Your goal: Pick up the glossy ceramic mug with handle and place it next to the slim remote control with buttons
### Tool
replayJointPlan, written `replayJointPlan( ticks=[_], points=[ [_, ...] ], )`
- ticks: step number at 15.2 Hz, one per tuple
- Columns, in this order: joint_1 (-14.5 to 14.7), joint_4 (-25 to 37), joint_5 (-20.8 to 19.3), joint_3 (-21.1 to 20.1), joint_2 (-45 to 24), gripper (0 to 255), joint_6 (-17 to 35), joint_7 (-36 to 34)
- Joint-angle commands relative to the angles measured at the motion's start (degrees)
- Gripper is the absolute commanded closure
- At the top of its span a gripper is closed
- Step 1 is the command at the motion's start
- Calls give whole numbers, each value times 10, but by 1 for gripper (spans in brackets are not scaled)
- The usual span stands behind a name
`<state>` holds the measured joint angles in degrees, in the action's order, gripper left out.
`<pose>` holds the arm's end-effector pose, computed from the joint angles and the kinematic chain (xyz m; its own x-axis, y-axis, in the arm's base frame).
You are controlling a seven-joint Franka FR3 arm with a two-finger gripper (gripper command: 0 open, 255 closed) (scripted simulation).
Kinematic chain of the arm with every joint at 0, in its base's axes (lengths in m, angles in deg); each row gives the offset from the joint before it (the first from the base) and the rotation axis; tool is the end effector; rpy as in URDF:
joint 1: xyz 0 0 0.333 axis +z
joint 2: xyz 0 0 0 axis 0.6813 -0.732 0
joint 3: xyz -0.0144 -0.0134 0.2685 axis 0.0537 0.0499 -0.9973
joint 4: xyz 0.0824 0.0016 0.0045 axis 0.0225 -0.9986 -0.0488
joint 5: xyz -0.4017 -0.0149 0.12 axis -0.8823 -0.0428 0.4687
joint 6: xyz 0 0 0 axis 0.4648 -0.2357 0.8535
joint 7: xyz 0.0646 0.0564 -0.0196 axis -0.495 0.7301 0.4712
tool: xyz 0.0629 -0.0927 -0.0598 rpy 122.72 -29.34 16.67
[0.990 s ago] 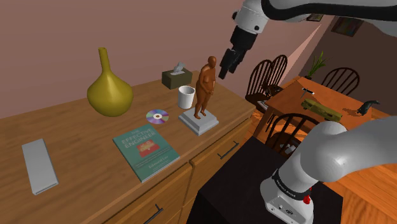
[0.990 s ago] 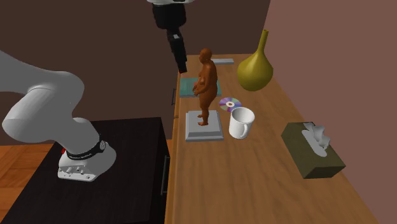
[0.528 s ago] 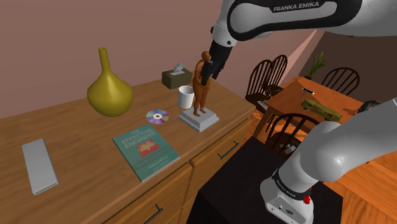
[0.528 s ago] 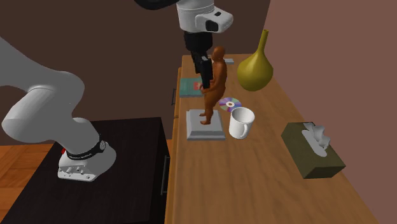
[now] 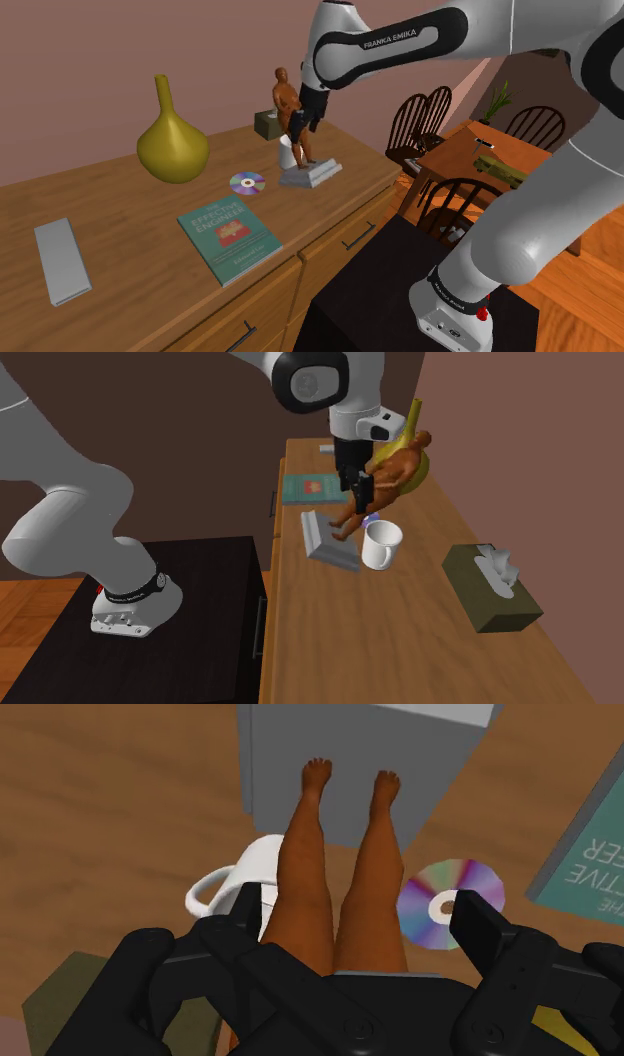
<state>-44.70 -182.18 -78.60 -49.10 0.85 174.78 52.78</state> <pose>0.5567 0.0544 0.3677 0.9799 0.1779 0.0902 0.1764 -0.9840 0.0241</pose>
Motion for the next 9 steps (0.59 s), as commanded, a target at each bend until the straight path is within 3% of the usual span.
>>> replayJointPlan(
  ticks=[1, 6, 9],
  points=[
    [0, 24, -14, -2, -46, 0, 19, -8],
    [3, 91, -49, -1, -146, 0, 46, -26],
    [3, 84, -52, 0, -158, 0, 66, -28]
  ],
)
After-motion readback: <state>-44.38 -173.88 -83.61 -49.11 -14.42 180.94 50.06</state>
